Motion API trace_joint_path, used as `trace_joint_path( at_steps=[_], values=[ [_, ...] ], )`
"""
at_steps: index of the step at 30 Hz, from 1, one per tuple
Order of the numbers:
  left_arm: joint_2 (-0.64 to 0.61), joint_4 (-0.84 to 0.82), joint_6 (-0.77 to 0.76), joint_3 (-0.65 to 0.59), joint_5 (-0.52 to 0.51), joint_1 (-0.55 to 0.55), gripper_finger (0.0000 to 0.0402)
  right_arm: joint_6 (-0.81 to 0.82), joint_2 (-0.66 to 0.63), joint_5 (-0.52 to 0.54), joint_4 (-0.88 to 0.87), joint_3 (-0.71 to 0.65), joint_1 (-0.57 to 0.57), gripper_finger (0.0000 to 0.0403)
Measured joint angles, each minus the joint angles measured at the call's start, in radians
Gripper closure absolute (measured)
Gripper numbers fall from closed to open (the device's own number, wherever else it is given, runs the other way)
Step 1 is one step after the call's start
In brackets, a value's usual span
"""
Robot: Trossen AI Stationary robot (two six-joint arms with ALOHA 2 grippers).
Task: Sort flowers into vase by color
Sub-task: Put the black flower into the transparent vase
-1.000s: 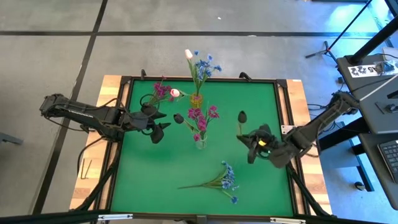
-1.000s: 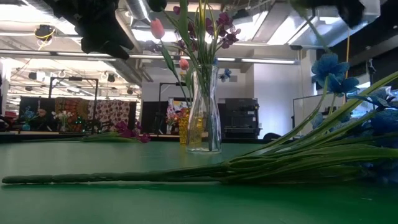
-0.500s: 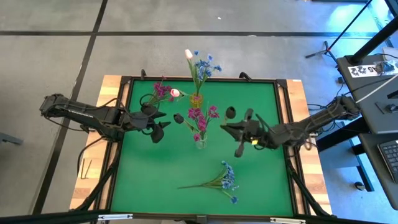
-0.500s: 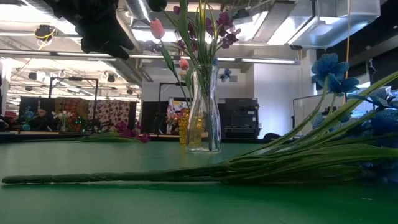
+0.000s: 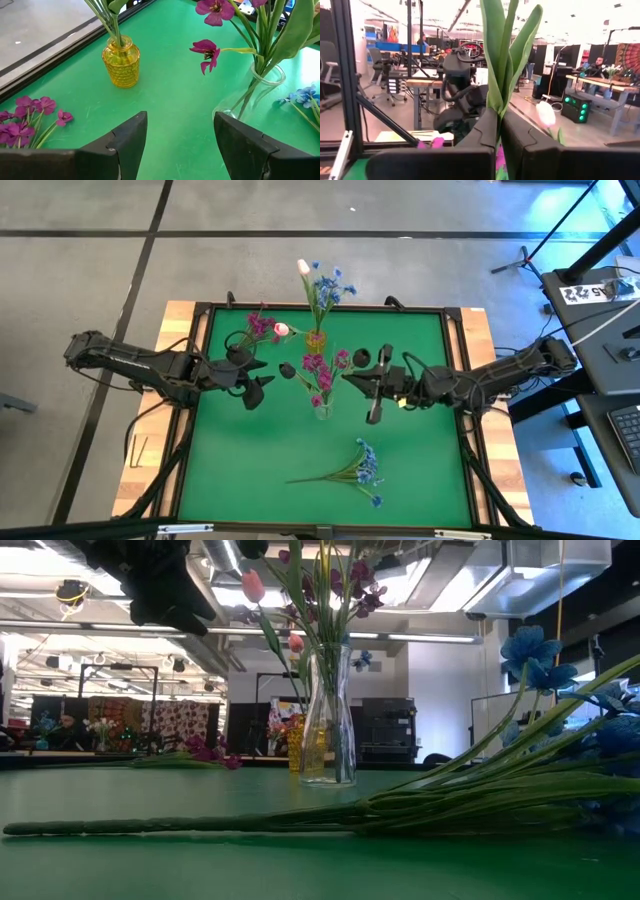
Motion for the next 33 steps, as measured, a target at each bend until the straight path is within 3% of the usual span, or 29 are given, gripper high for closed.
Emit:
trace_joint_path(
  at_steps=[11,20,23,33],
  values=[
    [0.0,0.0,0.0,0.0,-0.002,0.0,0.0178,0.024,0.108,-0.01,-0.034,0.0,-0.024,0.0391],
    [0.0,0.0,-0.001,0.0,-0.003,0.0,0.0178,0.154,0.134,0.009,-0.156,0.0,-0.024,0.0376],
    [0.0,0.0,-0.001,0.0,-0.004,0.0,0.0178,0.182,0.119,0.009,-0.218,0.0,-0.024,0.034],
    [0.0,-0.005,0.0,0.0,-0.008,0.0,0.0178,0.234,0.079,0.007,-0.323,0.0,-0.024,0.0167]
  ],
)
